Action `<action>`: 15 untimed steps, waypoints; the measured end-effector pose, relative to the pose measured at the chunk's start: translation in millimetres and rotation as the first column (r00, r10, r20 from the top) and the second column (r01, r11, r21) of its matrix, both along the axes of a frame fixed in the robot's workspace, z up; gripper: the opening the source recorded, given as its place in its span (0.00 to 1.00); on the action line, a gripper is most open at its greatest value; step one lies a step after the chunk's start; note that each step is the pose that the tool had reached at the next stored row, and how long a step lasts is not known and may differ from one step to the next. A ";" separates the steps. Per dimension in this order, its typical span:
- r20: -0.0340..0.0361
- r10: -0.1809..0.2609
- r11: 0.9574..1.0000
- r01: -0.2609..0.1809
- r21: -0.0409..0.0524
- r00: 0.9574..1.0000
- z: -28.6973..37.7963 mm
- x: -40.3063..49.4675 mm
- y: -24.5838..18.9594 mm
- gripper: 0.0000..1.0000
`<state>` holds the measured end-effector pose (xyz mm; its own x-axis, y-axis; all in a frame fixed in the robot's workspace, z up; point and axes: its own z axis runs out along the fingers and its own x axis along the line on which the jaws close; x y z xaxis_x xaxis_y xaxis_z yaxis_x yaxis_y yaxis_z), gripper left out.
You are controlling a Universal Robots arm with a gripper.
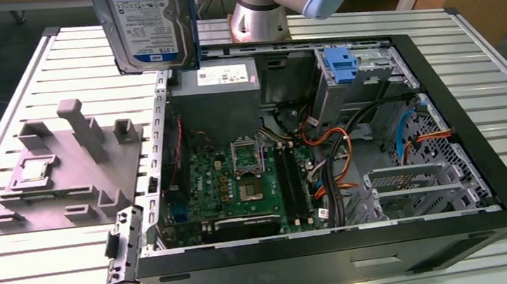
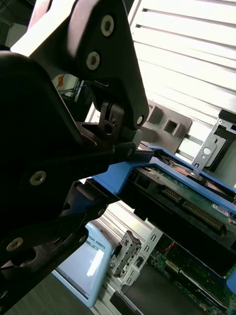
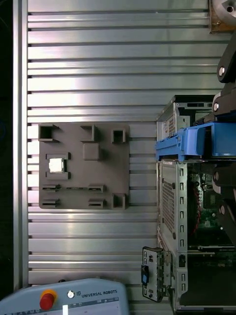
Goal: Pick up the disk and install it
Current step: 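Pick up the disk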
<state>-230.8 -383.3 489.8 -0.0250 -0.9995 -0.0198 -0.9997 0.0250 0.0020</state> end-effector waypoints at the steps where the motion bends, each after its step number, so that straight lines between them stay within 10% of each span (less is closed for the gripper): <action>1: 0.000 0.000 1.000 0.000 0.000 1.000 0.0 0.6 0.0 0.36; 15: 0.000 0.000 1.000 0.000 0.000 1.000 0.0 7.4 0.0 0.36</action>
<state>-223.4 -383.3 489.8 -0.0251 -0.9995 -0.0198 -0.9997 0.0250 0.0021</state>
